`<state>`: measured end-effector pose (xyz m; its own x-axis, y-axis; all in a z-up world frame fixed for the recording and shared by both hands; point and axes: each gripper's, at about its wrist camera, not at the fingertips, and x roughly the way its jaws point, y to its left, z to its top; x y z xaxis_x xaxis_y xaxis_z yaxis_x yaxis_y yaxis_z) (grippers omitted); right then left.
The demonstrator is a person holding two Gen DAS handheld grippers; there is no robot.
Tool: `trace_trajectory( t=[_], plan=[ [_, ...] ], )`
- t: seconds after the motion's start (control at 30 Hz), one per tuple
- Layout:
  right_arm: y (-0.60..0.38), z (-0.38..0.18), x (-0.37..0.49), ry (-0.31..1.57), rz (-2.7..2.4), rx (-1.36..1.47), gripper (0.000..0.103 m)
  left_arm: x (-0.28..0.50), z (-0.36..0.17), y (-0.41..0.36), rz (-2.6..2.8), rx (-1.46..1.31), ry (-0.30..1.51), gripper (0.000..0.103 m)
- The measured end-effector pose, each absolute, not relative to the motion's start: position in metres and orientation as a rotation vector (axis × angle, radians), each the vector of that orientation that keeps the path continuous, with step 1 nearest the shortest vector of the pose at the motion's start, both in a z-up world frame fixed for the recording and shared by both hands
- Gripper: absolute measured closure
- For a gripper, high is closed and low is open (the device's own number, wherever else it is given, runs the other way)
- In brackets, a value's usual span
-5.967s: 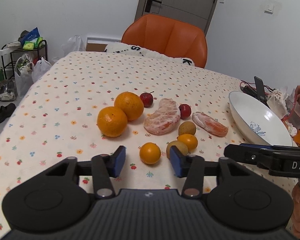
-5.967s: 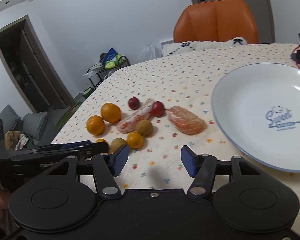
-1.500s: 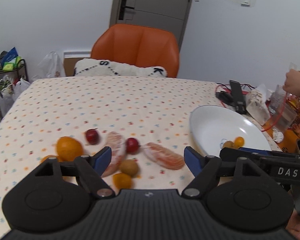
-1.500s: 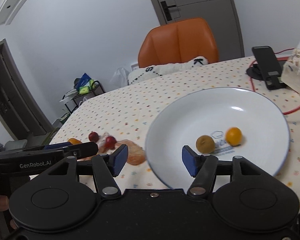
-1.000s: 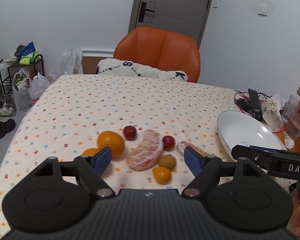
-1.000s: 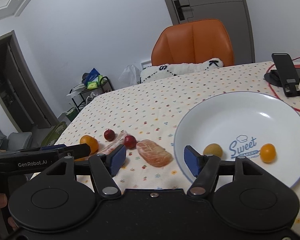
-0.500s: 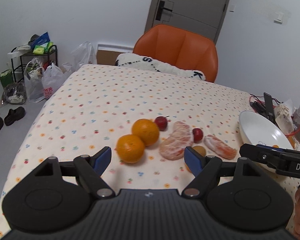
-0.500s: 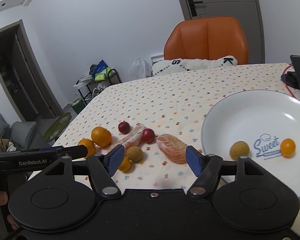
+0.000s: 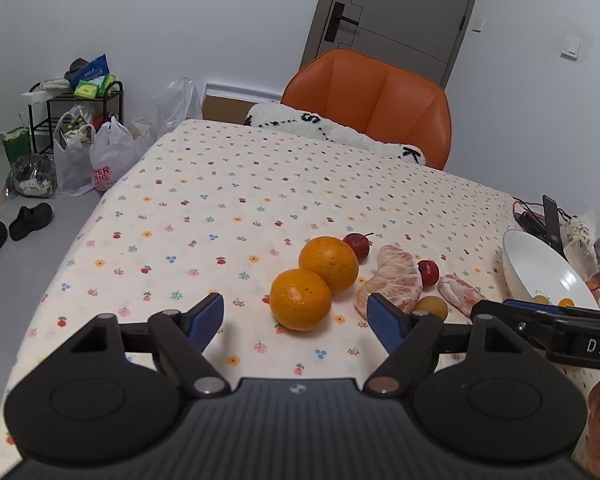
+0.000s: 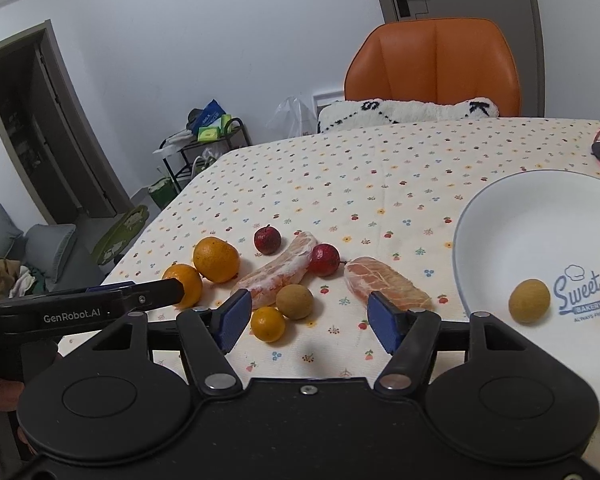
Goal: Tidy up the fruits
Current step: 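Grasp a large orange with the left tool while the right tool approaches a pomelo segment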
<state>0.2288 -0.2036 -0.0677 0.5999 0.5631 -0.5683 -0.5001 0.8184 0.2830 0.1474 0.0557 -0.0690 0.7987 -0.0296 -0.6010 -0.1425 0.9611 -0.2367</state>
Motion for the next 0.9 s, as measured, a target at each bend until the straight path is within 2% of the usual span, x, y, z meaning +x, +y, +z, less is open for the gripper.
trace_trajectory(
  t=[0.17,0.37,0.4,0.5,0.9],
  plan=[
    [-0.199,-0.069,0.233,0.706,0.618,0.089,0.040,0.154,-0.074,0.056,0.050,-0.285,0.646,0.028],
    [-0.194,-0.072,0.241,0.722,0.614,0.087,0.040,0.163,-0.081,0.057,0.043,-0.294,0.651,0.036],
    [-0.194,-0.073,0.242,0.723,0.616,0.086,0.040,0.165,-0.082,0.057,0.040,-0.295,0.653,0.041],
    [-0.192,-0.072,0.243,0.721,0.620,0.080,0.040,0.169,-0.085,0.058,0.023,-0.300,0.663,0.067],
    [-0.173,-0.072,0.250,0.740,0.634,0.064,0.040,0.165,-0.083,0.069,0.014,-0.321,0.652,0.067]
  ],
)
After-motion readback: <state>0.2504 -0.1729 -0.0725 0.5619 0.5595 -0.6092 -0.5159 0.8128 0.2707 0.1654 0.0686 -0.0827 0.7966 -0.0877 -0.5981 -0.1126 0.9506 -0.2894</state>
